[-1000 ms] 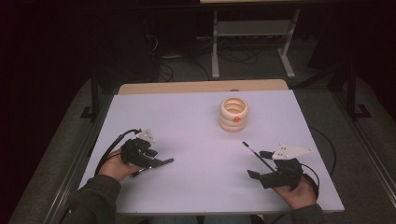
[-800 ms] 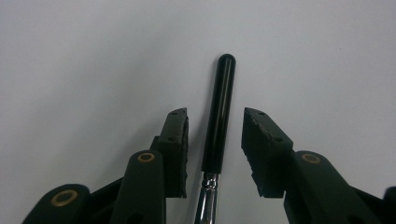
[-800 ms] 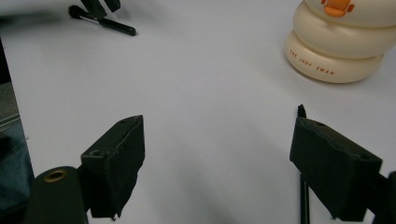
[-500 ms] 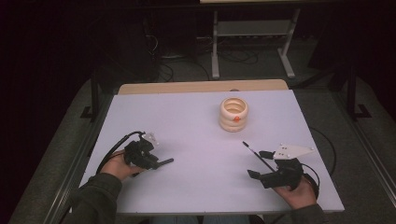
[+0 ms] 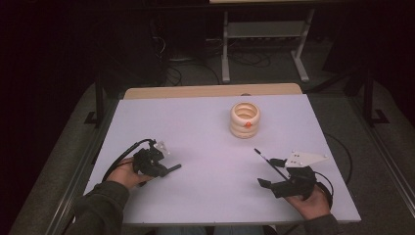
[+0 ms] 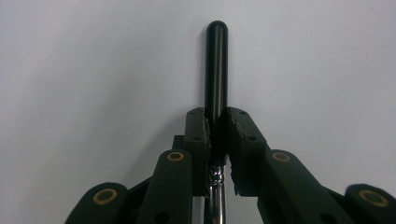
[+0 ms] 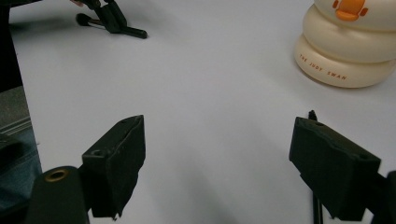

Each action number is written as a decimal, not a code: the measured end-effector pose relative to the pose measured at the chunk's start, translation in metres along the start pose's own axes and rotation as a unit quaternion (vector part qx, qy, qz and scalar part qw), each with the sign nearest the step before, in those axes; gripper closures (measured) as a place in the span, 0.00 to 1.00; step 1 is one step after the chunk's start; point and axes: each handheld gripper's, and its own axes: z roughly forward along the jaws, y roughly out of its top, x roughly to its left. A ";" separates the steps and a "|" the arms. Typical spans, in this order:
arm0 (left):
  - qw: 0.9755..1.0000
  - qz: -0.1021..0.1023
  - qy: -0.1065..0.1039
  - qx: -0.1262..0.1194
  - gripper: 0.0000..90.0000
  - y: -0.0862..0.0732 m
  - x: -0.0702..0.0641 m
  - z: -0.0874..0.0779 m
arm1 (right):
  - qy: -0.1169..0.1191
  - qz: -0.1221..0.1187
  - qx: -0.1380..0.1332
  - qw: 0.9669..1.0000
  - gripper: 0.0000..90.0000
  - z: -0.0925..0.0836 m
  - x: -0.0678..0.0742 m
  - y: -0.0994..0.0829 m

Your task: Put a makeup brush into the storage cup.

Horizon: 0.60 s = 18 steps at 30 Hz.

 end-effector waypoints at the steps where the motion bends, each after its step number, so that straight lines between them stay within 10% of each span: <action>1: 1.000 0.001 0.002 0.000 0.88 0.000 0.000 0.000 | 0.000 -0.001 0.001 1.000 0.20 0.000 0.000 0.000; 18: 1.000 -0.014 -0.007 0.003 0.89 0.001 -0.001 -0.009 | 0.001 -0.027 0.007 1.000 0.19 0.000 0.008 0.014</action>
